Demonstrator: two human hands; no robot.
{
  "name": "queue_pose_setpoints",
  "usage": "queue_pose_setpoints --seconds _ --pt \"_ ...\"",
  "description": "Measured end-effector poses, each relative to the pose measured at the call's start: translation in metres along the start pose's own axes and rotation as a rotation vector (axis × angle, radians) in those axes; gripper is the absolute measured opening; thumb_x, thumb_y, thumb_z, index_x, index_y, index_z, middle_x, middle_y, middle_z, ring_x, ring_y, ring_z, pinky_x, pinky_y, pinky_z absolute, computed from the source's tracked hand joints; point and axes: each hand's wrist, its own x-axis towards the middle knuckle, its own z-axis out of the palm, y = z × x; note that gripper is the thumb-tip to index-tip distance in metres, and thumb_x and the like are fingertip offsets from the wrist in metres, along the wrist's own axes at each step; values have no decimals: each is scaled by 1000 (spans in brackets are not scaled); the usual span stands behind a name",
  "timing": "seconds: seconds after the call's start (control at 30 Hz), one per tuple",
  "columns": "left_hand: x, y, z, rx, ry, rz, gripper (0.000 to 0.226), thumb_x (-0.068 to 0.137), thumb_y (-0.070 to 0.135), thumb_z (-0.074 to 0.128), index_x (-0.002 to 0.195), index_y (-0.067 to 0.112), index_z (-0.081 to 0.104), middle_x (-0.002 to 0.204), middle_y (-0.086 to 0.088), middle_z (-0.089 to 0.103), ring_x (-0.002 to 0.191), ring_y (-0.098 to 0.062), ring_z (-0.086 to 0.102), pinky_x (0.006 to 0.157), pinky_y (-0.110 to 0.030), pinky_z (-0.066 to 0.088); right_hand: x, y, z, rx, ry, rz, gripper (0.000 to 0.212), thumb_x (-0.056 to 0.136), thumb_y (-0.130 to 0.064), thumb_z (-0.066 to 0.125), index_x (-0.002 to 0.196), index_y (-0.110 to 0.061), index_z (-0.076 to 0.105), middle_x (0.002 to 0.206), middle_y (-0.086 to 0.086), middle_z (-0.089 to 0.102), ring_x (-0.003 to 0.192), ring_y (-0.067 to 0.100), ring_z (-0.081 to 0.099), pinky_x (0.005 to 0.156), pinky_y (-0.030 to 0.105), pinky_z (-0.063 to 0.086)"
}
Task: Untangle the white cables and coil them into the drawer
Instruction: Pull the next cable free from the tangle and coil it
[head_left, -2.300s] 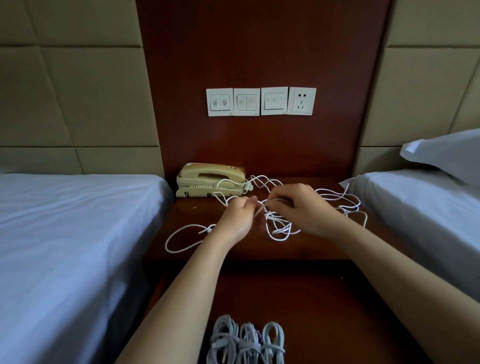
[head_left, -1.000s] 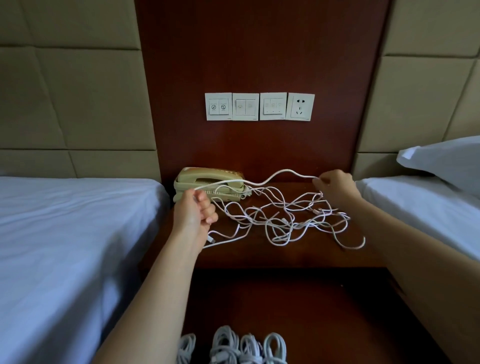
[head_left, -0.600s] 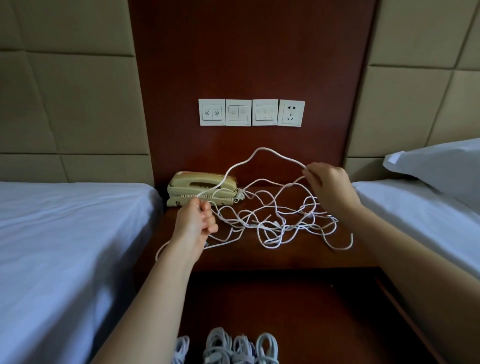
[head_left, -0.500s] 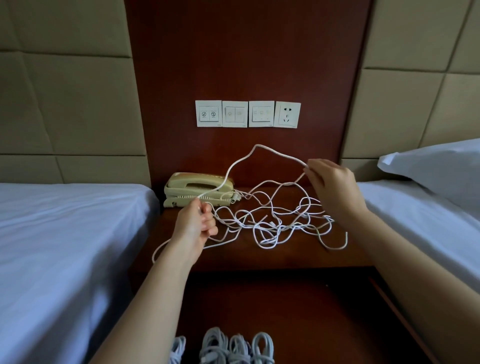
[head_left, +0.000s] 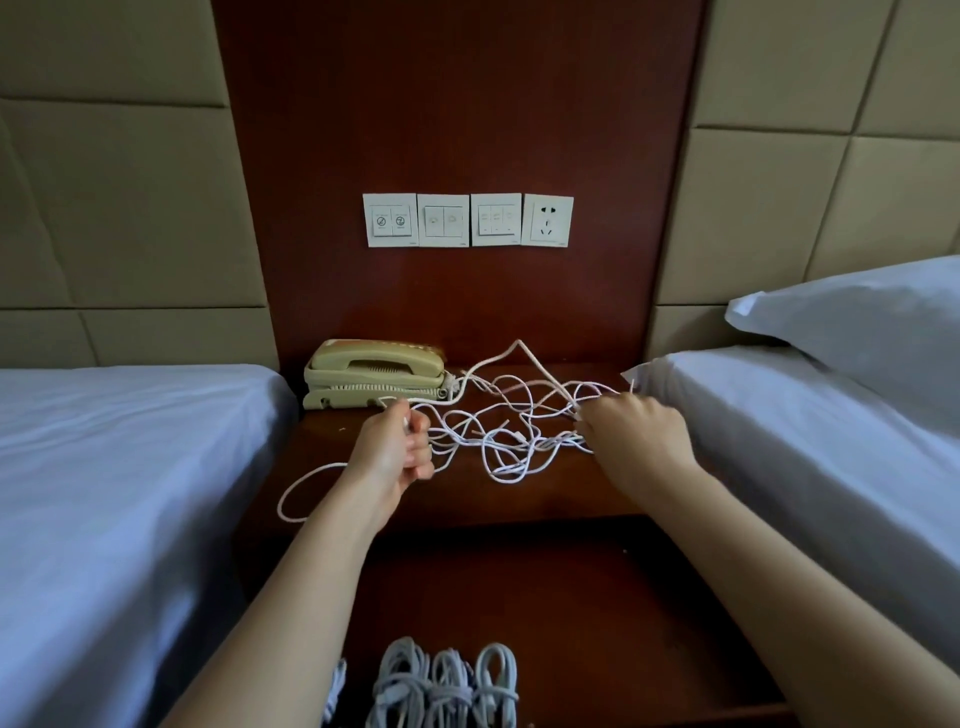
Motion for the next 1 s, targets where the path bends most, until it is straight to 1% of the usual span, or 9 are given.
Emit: queue_pose_setpoints --seconds 0.1,0.2,0.3,0.43,0.6,0.7,0.77,0.83,1.0 --pt "-3 -2 6 59 -13 -8 45 102 26 23 61 12 36 37 8 23 29 -5 19 34 -16 22 2 -3 6 142 -31 79 20 95 -28 46 107 -14 54 105 7 64 98 32 61 64 32 37" --pt "-6 -4 9 94 -52 -13 43 100 21 23 59 12 34 37 7 22 30 -6 18 34 -17 22 5 3 6 204 56 158 22 94 -28 47 108 -12 52 106 9 63 100 31 57 67 35 41" --pt "-10 -5 11 113 -133 -25 41 97 17 23 57 13 31 38 5 21 33 -8 17 35 -20 22 3 4 9 92 92 60 40 95 -36 45 128 -13 47 128 6 53 120 27 41 90 37 38" --pt "-17 -2 11 86 -252 -45 45 98 21 24 55 13 30 39 5 21 33 -7 17 39 -22 21 5 -6 13 285 198 -94 62 94 -38 47 147 -13 27 147 6 37 137 25 29 107 39 27" --pt "-24 0 13 19 -363 -46 51 100 25 24 52 12 32 39 5 22 33 -7 20 38 -21 24 14 -19 22 372 215 -263 61 87 -51 24 125 -18 58 127 1 59 130 23 44 110 41 23" --pt "-26 1 12 -12 -383 -39 53 100 25 24 50 12 33 39 4 22 32 -8 20 37 -20 26 17 -20 27 381 185 -334 50 89 -48 30 105 -18 67 105 -1 67 110 24 57 100 42 34" --pt "-25 2 10 -36 -374 -32 53 100 25 24 49 12 34 39 4 22 33 -8 21 37 -20 27 17 -20 27 476 183 -391 37 93 -40 41 88 -13 66 78 -4 63 74 19 58 73 34 43" --pt "-25 2 9 -63 -365 -32 53 100 25 25 49 12 35 39 4 23 33 -8 21 37 -20 27 14 -22 26 571 134 -374 29 97 -32 46 79 -14 59 62 -9 50 56 12 45 55 29 33" --pt "-28 2 14 -140 -373 -26 58 101 27 24 47 13 38 38 3 24 33 -8 23 38 -21 27 9 -30 25 657 -48 -257 34 98 -32 44 64 -25 45 60 -6 48 60 16 48 58 31 34"
